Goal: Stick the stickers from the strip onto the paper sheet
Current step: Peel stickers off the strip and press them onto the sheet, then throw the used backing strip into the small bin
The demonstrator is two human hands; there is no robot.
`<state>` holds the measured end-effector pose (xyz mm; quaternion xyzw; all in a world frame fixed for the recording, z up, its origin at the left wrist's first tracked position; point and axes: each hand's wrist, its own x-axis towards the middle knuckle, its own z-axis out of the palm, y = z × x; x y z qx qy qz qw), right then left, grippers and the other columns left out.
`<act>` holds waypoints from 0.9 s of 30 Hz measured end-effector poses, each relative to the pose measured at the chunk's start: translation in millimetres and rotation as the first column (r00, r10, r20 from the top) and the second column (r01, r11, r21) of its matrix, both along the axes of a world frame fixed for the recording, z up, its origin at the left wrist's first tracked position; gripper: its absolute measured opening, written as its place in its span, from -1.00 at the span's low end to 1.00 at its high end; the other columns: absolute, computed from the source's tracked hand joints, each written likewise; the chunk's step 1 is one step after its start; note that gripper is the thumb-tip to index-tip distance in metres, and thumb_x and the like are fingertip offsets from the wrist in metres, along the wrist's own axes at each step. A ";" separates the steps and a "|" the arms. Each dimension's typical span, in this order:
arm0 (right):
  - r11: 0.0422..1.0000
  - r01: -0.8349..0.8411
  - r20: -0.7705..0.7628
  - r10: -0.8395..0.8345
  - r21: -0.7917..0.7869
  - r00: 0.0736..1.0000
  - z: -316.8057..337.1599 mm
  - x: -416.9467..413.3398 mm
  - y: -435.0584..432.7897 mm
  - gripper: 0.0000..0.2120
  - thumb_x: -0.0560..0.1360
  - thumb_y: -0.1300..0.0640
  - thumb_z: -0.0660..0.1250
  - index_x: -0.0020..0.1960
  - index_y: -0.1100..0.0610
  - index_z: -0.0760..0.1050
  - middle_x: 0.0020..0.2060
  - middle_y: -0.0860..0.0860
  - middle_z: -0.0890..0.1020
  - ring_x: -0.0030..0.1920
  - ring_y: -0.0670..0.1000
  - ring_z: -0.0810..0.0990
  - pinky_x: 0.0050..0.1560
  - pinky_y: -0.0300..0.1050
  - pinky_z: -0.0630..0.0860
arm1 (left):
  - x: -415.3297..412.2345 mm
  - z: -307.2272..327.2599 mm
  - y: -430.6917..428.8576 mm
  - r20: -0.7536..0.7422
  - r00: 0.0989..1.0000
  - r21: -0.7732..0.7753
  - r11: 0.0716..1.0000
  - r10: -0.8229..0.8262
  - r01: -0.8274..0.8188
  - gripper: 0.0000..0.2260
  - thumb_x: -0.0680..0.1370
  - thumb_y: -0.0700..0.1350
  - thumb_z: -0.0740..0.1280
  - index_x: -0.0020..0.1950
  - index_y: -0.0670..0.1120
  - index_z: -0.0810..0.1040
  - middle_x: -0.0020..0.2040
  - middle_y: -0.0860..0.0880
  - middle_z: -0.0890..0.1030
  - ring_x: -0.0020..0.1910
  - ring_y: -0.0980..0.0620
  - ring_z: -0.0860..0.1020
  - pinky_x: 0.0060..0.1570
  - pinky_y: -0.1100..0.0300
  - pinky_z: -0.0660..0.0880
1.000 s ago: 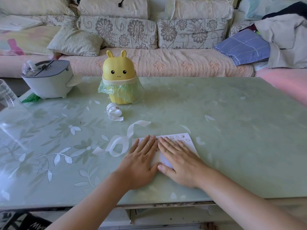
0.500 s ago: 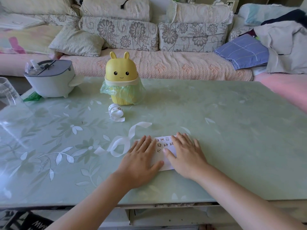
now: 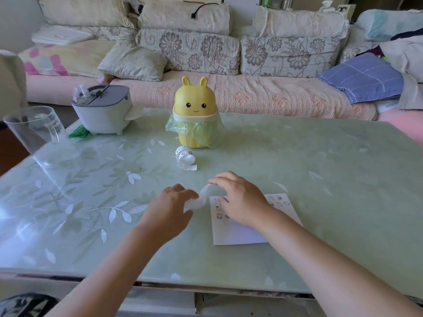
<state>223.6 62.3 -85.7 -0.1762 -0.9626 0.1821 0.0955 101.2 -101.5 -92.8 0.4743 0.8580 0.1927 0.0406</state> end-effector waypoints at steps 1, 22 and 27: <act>1.000 -0.018 0.022 0.018 -0.006 1.000 -1.0 -6.4 -1.1 -0.53 0.55 0.17 0.28 0.44 -0.09 0.42 0.39 -0.14 0.40 0.34 -0.01 0.43 0.27 -0.08 0.42 | -3.3 1.6 -0.5 0.072 0.997 0.083 0.996 0.029 -0.035 -0.78 0.53 -0.05 0.38 0.16 0.13 0.61 0.02 0.09 0.59 0.00 0.07 0.55 -0.14 0.32 0.41; -0.021 -0.027 -0.021 -0.255 -0.999 0.967 40.2 -64.1 -24.1 -0.85 0.63 0.15 0.28 0.02 0.22 0.57 -0.25 0.10 0.57 -0.33 0.01 0.54 -0.43 -0.24 0.42 | -41.7 34.2 -3.4 0.884 0.445 0.319 0.883 -0.144 -0.346 -0.87 0.60 -0.12 0.34 0.07 0.05 0.66 -0.01 -0.08 0.70 0.02 -0.06 0.66 0.09 0.03 0.58; 0.043 0.025 0.007 -0.376 -0.999 0.926 43.3 -65.6 -25.2 -0.91 0.55 0.23 0.40 -0.10 0.25 0.62 -0.34 0.07 0.54 -0.47 -0.08 0.38 -0.57 -0.30 0.22 | -34.7 34.7 1.3 0.906 0.384 0.303 0.904 -0.176 -0.302 -0.83 0.57 -0.16 0.39 0.15 -0.14 0.60 -0.02 -0.17 0.70 -0.09 -0.12 0.70 -0.05 0.10 0.64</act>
